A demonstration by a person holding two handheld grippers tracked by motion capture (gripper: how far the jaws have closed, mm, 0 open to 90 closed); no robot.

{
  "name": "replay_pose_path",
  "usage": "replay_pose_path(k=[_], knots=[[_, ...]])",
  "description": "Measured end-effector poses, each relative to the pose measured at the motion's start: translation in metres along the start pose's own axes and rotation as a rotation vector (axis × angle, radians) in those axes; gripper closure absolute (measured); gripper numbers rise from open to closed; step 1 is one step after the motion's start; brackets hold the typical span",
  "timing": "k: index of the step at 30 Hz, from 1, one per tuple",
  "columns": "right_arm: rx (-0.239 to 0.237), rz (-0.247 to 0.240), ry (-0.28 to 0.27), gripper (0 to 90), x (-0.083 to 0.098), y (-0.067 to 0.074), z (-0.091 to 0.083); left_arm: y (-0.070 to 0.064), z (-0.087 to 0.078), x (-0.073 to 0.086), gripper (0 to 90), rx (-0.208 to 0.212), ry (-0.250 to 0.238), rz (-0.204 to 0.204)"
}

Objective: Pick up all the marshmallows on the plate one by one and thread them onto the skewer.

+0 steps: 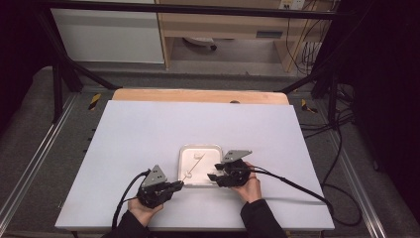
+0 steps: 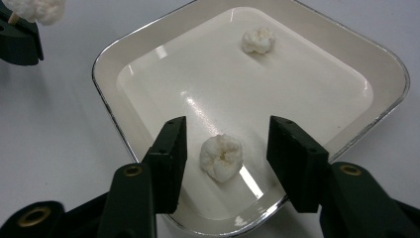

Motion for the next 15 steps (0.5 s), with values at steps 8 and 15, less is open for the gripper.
replay_pose_path(k=[8, 15], knots=[[-0.009, -0.035, 0.003, 59.6, 0.0039, 0.0013, 0.0036, -0.0004, 0.0004, 0.0004, 87.9, 0.003, 0.003, 0.001], [0.003, -0.058, -0.002, 66.2, 0.0045, 0.0011, 0.0034, -0.0011, 0.0006, 0.0005, 87.9, 0.006, 0.003, 0.003]])
Point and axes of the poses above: each handheld gripper's, and its own axes: z roughly forward along the jaws, x roughly out of its underside, y roughly to its left, the point moved 8 cm from there along z, roughly forward along the jaws, and after that the axes turned 12 degrees about -y, right-handed, at the moved point
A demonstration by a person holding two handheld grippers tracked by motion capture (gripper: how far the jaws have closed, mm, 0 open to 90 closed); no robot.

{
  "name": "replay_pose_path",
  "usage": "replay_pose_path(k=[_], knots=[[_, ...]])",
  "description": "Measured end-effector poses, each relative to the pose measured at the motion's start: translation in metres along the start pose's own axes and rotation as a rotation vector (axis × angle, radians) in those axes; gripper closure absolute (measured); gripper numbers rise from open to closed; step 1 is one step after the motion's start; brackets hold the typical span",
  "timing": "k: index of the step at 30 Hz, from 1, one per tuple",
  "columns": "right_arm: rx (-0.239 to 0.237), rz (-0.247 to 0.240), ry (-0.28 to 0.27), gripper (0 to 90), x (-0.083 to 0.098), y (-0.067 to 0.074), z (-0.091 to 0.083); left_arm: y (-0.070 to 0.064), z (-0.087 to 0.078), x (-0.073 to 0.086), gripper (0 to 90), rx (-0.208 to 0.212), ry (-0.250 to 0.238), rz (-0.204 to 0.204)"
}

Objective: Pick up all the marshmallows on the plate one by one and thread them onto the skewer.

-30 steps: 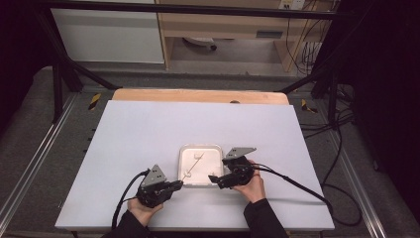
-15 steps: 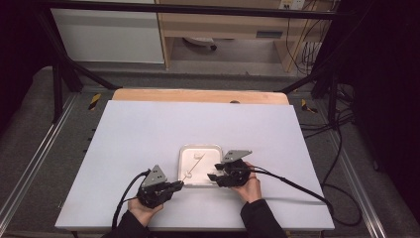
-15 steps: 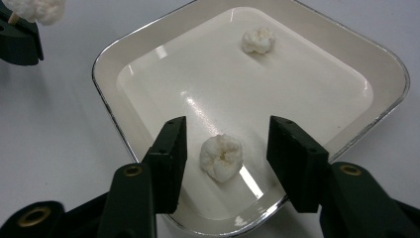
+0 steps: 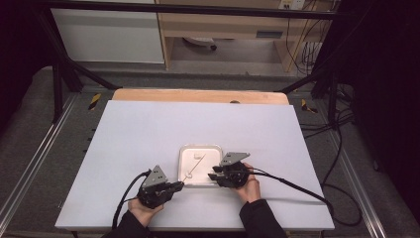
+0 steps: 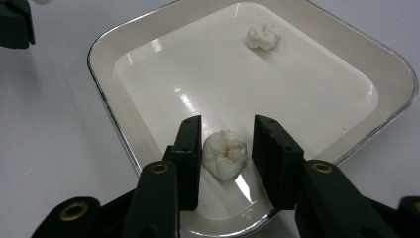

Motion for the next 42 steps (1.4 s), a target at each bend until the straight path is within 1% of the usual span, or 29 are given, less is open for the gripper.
replay_pose_path(k=[7, 8, 10, 15, 22, 25, 28, 31, 37, 42], knots=[[0.013, 0.012, 0.003, 69.6, 0.000, -0.002, 0.000, 0.000, 0.000, 0.000, 87.9, 0.002, 0.000, 0.000], [0.015, 0.021, 0.006, 69.7, 0.000, -0.002, -0.001, 0.000, 0.000, 0.000, 87.9, 0.002, -0.001, 0.000], [0.014, 0.025, 0.003, 69.9, -0.001, -0.002, -0.002, 0.000, 0.000, 0.000, 87.9, 0.002, -0.001, 0.000], [-0.001, 0.058, -0.020, 70.0, -0.008, -0.001, -0.006, -0.001, 0.000, 0.000, 87.9, 0.003, -0.002, 0.000], [-0.036, 0.103, -0.084, 69.9, -0.024, 0.001, -0.018, -0.001, 0.000, 0.000, 87.9, 0.006, -0.004, -0.001], [-0.044, 0.122, -0.104, 70.0, -0.031, 0.001, -0.024, -0.002, 0.000, -0.001, 87.9, 0.009, -0.007, -0.003], [-0.057, 0.149, -0.131, 70.0, -0.037, 0.001, -0.030, -0.003, 0.000, -0.001, 87.9, 0.014, -0.008, 0.001], [-0.060, 0.164, -0.152, 70.1, -0.043, 0.000, -0.038, -0.004, 0.000, -0.002, 87.9, 0.017, -0.014, 0.001], [-0.073, 0.195, -0.213, 70.1, -0.058, -0.001, -0.052, -0.005, 0.000, -0.002, 87.9, 0.021, -0.015, 0.004], [-0.080, 0.244, -0.257, 70.1, -0.070, -0.005, -0.062, -0.005, -0.001, -0.003, 87.9, 0.022, -0.018, 0.007]])
Point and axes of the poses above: each handheld gripper's, and its own axes: z roughly forward along the jaws, x roughly out of its underside, y roughly to its left, the point moved 8 cm from there along z, roughly forward along the jaws, and after that the axes turned 12 degrees about -y, right-handed, at the moved point
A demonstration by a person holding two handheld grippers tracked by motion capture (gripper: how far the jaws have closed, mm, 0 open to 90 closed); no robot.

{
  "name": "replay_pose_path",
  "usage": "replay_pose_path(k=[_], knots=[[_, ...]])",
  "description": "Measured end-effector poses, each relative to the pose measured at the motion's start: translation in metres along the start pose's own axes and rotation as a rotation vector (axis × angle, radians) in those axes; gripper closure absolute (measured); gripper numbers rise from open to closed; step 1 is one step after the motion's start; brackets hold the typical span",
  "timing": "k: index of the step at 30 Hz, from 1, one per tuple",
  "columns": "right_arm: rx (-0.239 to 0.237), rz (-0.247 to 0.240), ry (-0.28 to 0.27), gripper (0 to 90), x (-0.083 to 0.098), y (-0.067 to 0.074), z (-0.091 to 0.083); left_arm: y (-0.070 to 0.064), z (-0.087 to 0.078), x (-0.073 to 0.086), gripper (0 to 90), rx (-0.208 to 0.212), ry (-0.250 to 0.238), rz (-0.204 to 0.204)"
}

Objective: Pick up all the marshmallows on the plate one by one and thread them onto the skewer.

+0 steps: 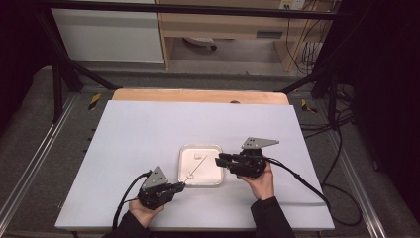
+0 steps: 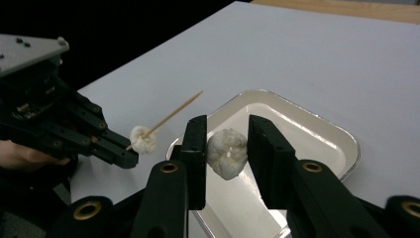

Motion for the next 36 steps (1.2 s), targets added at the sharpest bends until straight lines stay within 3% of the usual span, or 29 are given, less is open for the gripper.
replay_pose_path(k=[5, 18, 36], knots=[[-0.021, 0.057, -0.047, 70.1, -0.013, 0.001, -0.005, -0.001, 0.000, 0.000, 87.9, 0.005, 0.000, 0.003], [-0.046, 0.127, -0.097, 69.8, -0.023, -0.003, 0.000, -0.003, 0.000, -0.001, 87.9, 0.008, -0.004, 0.005], [-0.106, 0.183, -0.075, 70.4, -0.015, 0.005, 0.023, -0.003, 0.000, -0.001, 87.9, 0.011, -0.006, 0.007]])
Point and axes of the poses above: each handheld gripper's, and its own axes: z roughly forward along the jaws, x roughly out of its underside, y roughly to its left, the point moved 8 cm from there along z, roughly forward along the jaws, and after that the axes turned 12 degrees about -y, right-handed, at the moved point
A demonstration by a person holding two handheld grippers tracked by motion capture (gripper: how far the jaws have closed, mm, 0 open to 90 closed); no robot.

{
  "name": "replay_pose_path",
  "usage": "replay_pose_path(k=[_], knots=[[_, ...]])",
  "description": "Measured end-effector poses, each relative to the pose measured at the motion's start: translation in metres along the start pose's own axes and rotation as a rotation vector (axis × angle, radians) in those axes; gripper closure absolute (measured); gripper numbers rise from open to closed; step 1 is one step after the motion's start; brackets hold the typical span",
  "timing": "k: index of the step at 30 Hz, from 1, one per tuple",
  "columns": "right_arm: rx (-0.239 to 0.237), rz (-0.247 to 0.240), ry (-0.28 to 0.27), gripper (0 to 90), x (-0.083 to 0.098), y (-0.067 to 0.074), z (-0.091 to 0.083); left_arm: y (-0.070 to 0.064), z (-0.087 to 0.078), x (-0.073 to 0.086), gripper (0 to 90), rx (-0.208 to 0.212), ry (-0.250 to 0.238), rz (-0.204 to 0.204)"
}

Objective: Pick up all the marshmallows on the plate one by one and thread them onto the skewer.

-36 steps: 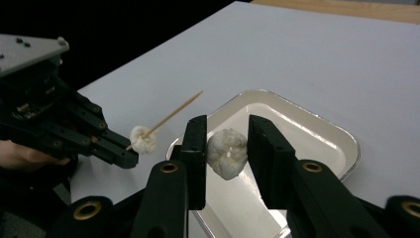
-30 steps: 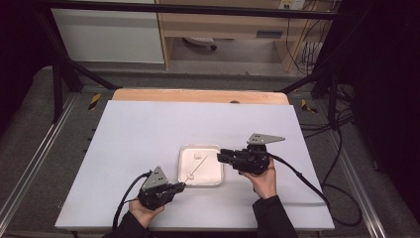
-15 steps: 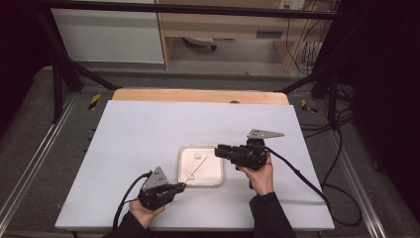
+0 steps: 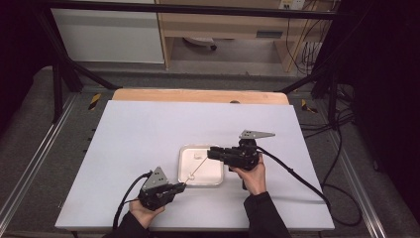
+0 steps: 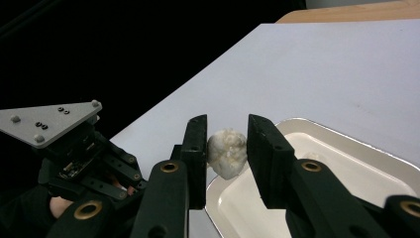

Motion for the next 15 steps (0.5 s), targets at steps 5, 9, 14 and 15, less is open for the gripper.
replay_pose_path(k=[5, 9, 14, 15], knots=[[-0.012, 0.015, 0.005, 70.8, 0.003, 0.000, 0.002, -0.001, 0.000, 0.000, 87.9, 0.004, -0.004, 0.005], [-0.025, 0.030, 0.014, 71.6, 0.006, 0.002, 0.004, -0.001, 0.000, 0.000, 87.9, 0.004, -0.004, 0.006], [-0.031, 0.044, 0.019, 72.7, 0.012, 0.003, 0.007, -0.001, 0.000, 0.000, 88.0, 0.003, -0.004, 0.001], [-0.031, 0.045, 0.019, 72.9, 0.013, 0.003, 0.008, -0.001, 0.000, 0.000, 88.0, 0.003, -0.005, 0.001]])
Point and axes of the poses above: each handheld gripper's, and its own axes: z roughly forward along the jaws, x roughly out of its underside, y roughly to its left, the point moved 8 cm from there along z, roughly forward along the jaws, and after that the axes turned 12 degrees about -y, right-handed, at the moved point
